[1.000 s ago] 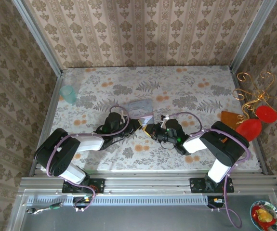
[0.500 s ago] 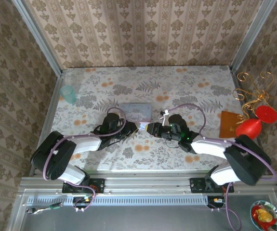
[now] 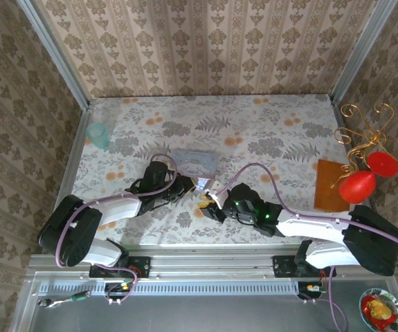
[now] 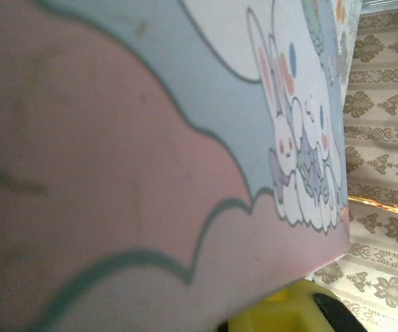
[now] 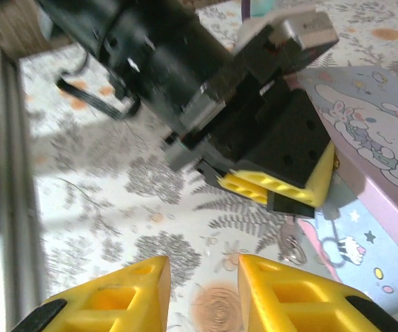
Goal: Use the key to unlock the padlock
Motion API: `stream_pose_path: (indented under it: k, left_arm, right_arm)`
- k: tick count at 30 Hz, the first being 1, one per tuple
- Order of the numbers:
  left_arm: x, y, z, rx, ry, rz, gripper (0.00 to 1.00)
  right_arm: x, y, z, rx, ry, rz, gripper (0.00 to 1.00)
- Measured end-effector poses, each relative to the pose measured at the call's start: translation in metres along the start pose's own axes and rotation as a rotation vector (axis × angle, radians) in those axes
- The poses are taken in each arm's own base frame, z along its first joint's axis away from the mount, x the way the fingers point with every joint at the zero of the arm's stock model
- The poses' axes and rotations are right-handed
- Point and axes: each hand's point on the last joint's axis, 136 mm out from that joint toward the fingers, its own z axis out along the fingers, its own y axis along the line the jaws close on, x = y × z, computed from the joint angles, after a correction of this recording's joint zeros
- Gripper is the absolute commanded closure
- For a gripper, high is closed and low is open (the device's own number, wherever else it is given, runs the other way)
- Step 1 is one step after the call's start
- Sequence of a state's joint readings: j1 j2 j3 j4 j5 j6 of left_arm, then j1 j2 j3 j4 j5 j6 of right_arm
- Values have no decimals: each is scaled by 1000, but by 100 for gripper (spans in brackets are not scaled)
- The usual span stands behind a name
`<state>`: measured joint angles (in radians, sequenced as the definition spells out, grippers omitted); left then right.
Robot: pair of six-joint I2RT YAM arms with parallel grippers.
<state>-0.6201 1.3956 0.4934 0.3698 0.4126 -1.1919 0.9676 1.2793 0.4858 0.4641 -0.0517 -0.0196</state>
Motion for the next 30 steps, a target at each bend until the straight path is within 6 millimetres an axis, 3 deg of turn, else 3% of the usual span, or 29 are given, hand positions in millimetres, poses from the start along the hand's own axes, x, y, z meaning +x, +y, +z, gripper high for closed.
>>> stream_pose_path:
  k: [9,22,30]
  left_arm:
    - [3,0,-3,6,8,1,100]
    - [9,7,-5,0,17,-3,100]
    - [11,7,-5,0,22,0,100]
  right_arm:
    - [45,-14,30,77,125,-153,66]
    - [34,-30,56,163,90,-194,66]
    - [45,-35,61,199,120,-203,66]
